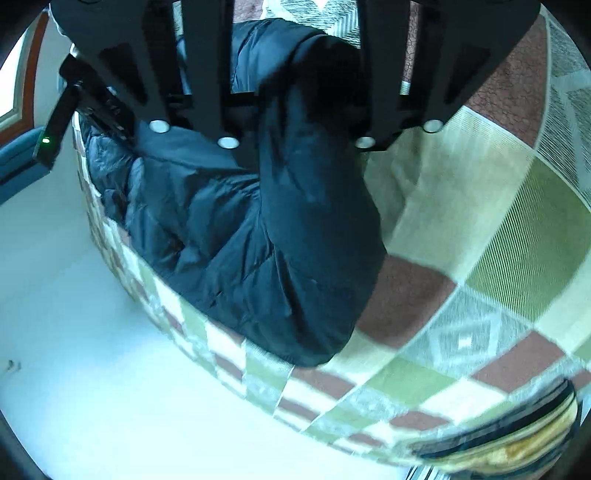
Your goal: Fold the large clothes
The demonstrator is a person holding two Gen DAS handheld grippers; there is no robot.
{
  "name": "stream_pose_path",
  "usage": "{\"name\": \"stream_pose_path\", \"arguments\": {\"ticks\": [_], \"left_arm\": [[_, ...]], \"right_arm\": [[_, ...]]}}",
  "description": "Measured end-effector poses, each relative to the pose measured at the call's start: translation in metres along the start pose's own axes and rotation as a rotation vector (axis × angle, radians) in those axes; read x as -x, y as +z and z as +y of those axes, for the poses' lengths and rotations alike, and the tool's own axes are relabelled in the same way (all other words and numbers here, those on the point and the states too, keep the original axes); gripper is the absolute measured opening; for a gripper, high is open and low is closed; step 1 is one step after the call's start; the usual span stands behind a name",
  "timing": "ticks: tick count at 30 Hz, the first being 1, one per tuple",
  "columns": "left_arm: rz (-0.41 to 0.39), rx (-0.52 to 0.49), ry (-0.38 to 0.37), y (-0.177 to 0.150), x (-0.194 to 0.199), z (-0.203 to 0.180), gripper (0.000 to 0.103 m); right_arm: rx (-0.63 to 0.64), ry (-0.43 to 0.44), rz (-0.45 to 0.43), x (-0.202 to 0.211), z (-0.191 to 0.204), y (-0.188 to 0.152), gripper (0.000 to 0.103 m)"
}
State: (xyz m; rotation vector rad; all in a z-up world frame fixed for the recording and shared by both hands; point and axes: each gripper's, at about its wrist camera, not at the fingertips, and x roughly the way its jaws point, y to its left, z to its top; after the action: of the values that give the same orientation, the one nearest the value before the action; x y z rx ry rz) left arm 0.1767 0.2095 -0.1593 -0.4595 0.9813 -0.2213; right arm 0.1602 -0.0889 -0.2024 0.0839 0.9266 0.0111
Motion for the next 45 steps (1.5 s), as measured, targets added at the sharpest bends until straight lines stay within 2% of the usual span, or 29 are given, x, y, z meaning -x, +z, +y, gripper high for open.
{"name": "stream_pose_path", "arguments": {"ticks": [4,8,12,15,17,21,24,29,35,45], "left_arm": [[-0.07,-0.091,-0.007,0.003,0.022,-0.031,0.015],[-0.136,-0.209,-0.053,0.002,0.043,-0.08,0.013],[-0.172,-0.336,-0.107,-0.008,0.053,-0.137,0.012],[-0.174,-0.424,-0.137,-0.019,0.046,-0.179,0.012],[-0.165,-0.487,-0.141,-0.029,0.038,-0.204,0.012],[-0.14,-0.546,-0.143,-0.042,0.024,-0.234,0.012],[-0.131,-0.568,-0.135,-0.047,0.015,-0.247,0.012],[-0.108,-0.587,-0.144,-0.06,0.007,-0.266,0.012],[-0.053,-0.647,-0.145,-0.079,-0.02,-0.299,0.011],[0.076,-0.734,-0.125,-0.127,-0.084,-0.34,0.011]], "right_arm": [[0.003,-0.004,-0.002,0.0,0.0,0.0,0.035],[0.005,-0.007,-0.008,-0.001,0.0,0.0,0.035],[0.003,-0.007,-0.011,-0.002,0.001,0.0,0.035],[-0.003,-0.004,-0.011,-0.002,-0.001,0.001,0.035],[0.005,0.0,-0.02,-0.001,-0.001,0.001,0.035],[-0.002,0.013,-0.044,0.018,-0.015,0.004,0.035],[-0.029,-0.007,-0.113,0.052,-0.045,0.004,0.037],[-0.116,-0.06,-0.121,0.081,-0.111,-0.002,0.037],[-0.192,-0.123,-0.08,0.083,-0.168,-0.027,0.037],[-0.21,-0.107,-0.057,0.079,-0.191,-0.044,0.038]]}}
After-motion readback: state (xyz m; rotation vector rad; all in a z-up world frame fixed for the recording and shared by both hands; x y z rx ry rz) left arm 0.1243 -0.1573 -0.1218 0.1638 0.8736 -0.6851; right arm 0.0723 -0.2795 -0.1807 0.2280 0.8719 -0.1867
